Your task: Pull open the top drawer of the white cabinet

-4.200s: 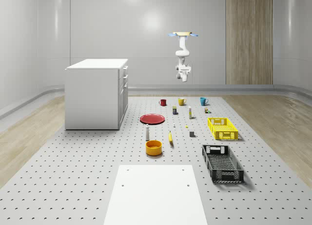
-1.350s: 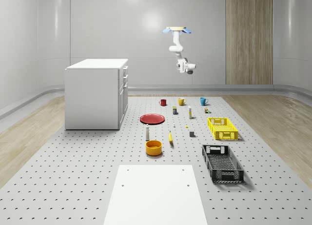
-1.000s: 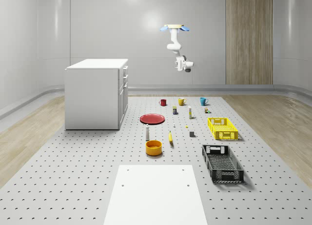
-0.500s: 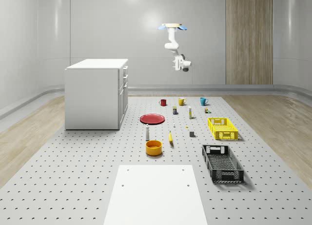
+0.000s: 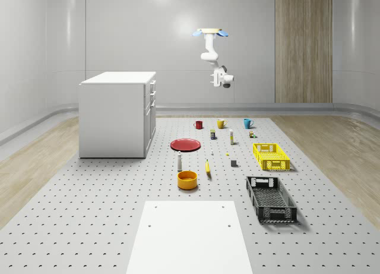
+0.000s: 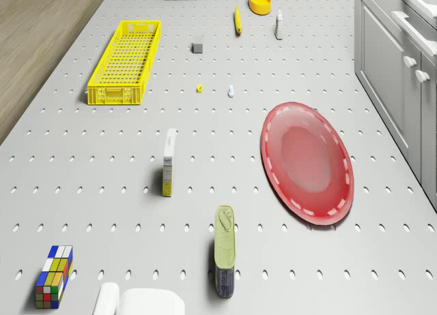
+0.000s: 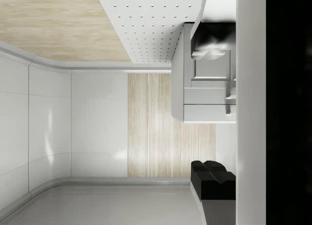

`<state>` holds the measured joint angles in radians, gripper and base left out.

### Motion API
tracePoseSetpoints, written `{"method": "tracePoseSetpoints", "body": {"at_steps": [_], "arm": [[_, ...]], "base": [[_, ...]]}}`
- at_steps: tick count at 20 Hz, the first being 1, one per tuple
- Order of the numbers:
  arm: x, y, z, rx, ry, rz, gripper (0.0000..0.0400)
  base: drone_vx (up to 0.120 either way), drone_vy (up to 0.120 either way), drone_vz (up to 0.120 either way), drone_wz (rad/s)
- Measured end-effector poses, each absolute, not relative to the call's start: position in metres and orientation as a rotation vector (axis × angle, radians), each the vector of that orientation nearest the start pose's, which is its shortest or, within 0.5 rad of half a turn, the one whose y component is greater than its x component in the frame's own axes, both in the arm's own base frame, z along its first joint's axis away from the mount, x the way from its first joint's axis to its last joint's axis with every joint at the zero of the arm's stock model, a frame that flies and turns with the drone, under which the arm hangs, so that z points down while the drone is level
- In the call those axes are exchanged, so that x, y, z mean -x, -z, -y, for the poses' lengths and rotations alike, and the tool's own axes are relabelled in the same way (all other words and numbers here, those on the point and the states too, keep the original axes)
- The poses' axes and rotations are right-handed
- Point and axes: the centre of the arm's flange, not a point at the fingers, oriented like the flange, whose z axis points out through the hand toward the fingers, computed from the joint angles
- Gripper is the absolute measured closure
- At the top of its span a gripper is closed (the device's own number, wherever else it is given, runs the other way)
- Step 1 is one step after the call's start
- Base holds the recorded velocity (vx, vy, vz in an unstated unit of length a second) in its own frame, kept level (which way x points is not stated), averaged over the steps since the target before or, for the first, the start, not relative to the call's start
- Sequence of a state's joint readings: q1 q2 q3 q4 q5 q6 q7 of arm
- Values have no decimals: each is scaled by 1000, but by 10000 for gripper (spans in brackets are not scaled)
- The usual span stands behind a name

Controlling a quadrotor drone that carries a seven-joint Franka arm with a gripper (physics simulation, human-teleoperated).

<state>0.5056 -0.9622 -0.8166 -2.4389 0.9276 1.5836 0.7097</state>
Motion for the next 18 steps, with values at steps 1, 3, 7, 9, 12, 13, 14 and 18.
{"method": "tracePoseSetpoints", "body": {"at_steps": [1,3,7,9,12,13,14,18], "arm": [[-307,-591,100,1484,-612,-612,95],[-307,-591,100,1484,-612,-612,95],[-307,-591,100,1484,-613,-612,95],[-307,-591,100,1484,-613,-612,95],[-307,-591,100,1484,-613,-612,95],[-307,-591,100,1484,-613,-612,95],[-307,-591,100,1484,-613,-612,95],[-307,-591,100,1484,-613,-612,95]], "base": [[120,0,0,0],[120,0,0,0],[120,0,0,0],[120,0,0,0],[120,0,0,0],[120,0,0,0],[120,0,80,0],[120,0,120,0]]}}
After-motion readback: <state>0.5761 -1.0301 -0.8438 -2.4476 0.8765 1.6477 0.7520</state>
